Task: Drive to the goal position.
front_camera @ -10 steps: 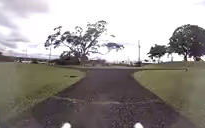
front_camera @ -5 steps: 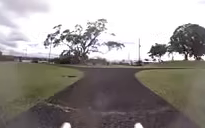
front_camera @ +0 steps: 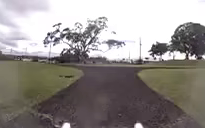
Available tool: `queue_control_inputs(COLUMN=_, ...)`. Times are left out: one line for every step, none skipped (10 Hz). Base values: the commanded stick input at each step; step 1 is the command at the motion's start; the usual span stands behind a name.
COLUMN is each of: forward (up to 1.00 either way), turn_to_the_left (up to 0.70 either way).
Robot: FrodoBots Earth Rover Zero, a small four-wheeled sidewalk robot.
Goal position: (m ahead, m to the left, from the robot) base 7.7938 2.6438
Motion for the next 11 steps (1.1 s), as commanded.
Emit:
queue_control_inputs(forward=0.7, turn_to_the_left=0.0)
queue_control_inputs(forward=0.7, turn_to_the_left=0.0)
queue_control_inputs(forward=0.7, turn_to_the_left=0.0)
queue_control_inputs(forward=0.7, turn_to_the_left=0.03)
queue_control_inputs(forward=0.7, turn_to_the_left=0.05)
queue_control_inputs(forward=0.7, turn_to_the_left=0.04)
queue_control_inputs(forward=0.7, turn_to_the_left=0.01)
queue_control_inputs(forward=0.23, turn_to_the_left=0.0)
queue_control_inputs(forward=0.0, turn_to_the_left=0.13)
queue_control_inputs(forward=0.0, turn_to_the_left=0.24)
queue_control_inputs(forward=0.0, turn_to_the_left=0.25)
